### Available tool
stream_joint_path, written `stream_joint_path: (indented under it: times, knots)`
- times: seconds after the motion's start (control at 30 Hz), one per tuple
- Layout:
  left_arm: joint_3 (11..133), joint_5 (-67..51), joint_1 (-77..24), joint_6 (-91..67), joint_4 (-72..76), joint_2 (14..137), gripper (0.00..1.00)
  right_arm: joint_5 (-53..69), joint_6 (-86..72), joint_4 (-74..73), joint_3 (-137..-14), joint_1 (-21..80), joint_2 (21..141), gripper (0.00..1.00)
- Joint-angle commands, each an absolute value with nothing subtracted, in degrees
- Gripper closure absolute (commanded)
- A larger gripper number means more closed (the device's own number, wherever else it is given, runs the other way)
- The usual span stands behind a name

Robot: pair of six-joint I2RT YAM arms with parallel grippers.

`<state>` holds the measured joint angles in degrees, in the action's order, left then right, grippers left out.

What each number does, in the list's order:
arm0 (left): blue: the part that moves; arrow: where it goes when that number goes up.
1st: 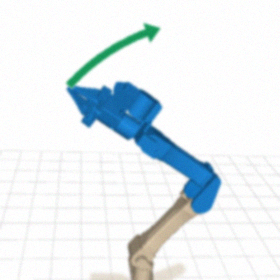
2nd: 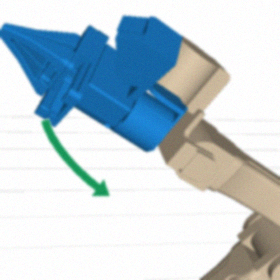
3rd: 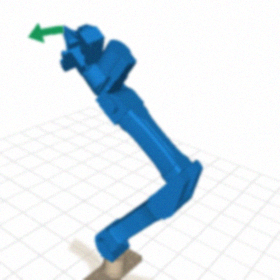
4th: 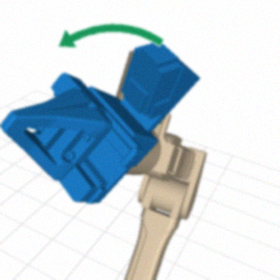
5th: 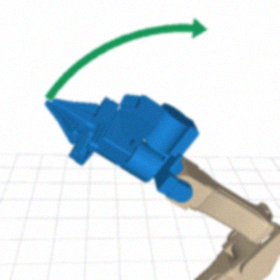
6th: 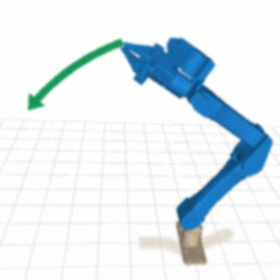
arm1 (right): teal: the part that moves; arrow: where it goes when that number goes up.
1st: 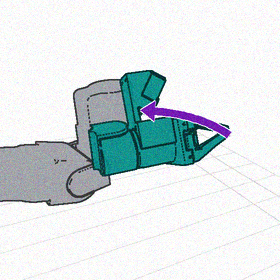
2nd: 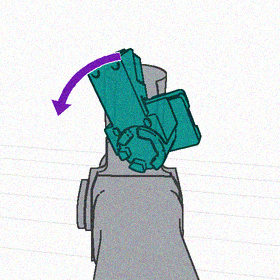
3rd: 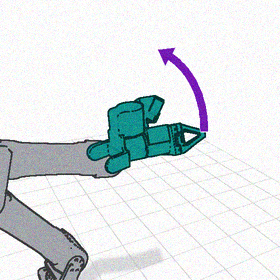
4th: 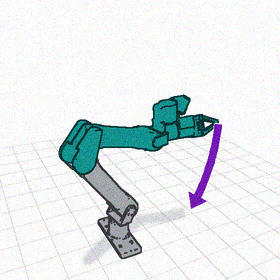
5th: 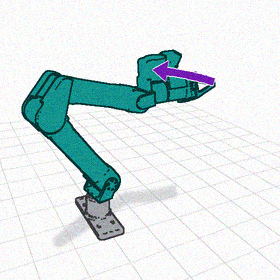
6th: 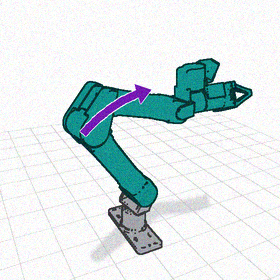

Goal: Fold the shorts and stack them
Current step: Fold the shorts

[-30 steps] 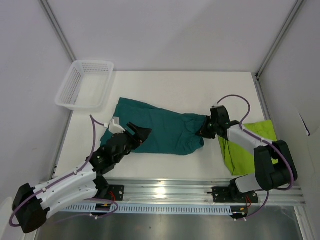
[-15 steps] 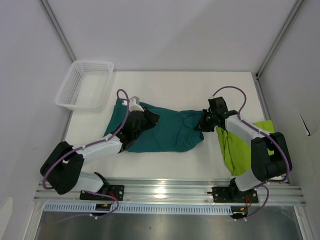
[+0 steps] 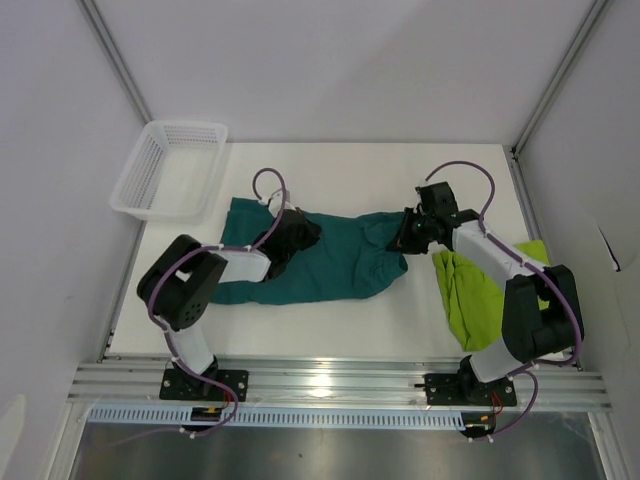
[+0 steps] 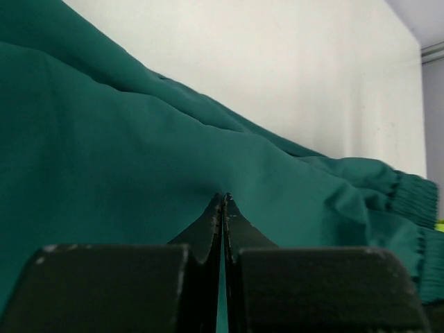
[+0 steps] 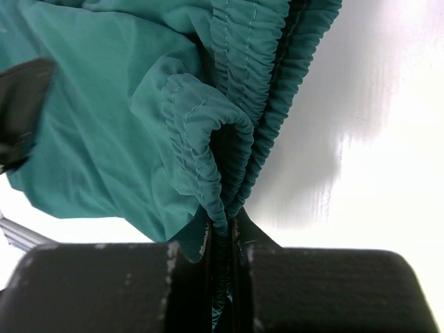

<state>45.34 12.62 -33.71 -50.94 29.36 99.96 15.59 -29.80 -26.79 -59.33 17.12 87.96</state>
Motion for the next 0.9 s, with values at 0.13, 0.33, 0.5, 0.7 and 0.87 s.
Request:
stream_joint_path:
  times: [0.13,0.33,0.5,0.7,0.87]
  knots:
    - [51.85,13.18,-33.57,-52.29,34.01,108.27,1.00,20.82,-29.09,-30.85,-64.42,17.57,83.77,1.00]
    - [56.60,12.39,-33.57,-51.60,31.13,112.24,1.00,21.35,-30.06,-33.31,-64.78,21.53,80.86,1.00]
    - [58.97,12.83,-33.84,-50.54,26.83,112.67,1.00,22.94,-30.58,-33.31,-66.79,22.23,80.59,1.00]
    - [62.14,14.41,-35.42,-49.66,22.32,112.94,1.00,24.52,-31.46,-34.01,-73.99,22.94,81.12,1.00]
    - [59.07,14.68,-35.95,-49.92,24.16,110.14,1.00,22.50,-30.24,-38.06,-77.44,22.42,83.58,1.00]
